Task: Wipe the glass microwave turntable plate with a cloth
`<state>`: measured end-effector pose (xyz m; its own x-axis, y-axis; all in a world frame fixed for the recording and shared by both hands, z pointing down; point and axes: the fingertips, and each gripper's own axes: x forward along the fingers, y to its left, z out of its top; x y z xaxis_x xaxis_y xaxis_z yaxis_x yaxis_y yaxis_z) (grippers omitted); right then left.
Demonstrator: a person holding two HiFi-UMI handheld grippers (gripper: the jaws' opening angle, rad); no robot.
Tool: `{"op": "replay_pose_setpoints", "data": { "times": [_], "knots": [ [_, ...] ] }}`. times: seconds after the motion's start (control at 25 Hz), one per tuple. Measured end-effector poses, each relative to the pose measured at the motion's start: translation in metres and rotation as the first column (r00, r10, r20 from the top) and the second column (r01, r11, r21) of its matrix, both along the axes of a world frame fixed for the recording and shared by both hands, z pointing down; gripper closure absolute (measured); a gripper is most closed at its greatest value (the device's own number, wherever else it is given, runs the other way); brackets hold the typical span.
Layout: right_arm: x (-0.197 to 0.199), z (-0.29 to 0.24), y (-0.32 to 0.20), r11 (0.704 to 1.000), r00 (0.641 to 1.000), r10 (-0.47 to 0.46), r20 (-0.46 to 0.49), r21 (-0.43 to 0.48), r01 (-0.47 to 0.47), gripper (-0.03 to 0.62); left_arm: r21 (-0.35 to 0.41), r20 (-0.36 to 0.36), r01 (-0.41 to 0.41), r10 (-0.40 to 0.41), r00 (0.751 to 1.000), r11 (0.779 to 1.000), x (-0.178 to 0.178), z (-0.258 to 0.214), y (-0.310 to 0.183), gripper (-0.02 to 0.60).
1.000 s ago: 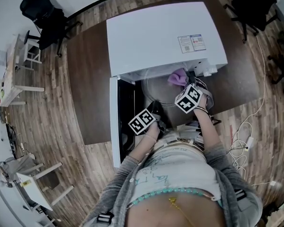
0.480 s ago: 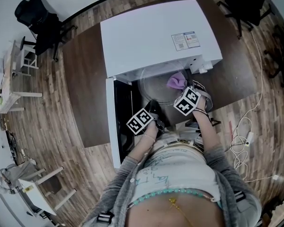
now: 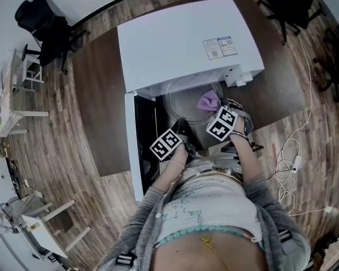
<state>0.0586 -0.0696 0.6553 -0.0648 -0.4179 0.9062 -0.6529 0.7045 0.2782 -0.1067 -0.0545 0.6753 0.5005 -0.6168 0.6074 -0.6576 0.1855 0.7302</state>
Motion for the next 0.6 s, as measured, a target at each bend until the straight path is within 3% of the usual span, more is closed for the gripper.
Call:
{"op": "replay_pose_setpoints", "data": {
  "times": [0.6],
  "knots": [
    [-0.044, 0.009, 0.031, 0.975, 0.978, -0.178, 0.109, -0.111, 0.190, 0.485, 0.003, 0.012, 0.003, -0.003, 1.000, 1.000, 0.000, -0.002, 0.000, 0.520]
  ]
}}
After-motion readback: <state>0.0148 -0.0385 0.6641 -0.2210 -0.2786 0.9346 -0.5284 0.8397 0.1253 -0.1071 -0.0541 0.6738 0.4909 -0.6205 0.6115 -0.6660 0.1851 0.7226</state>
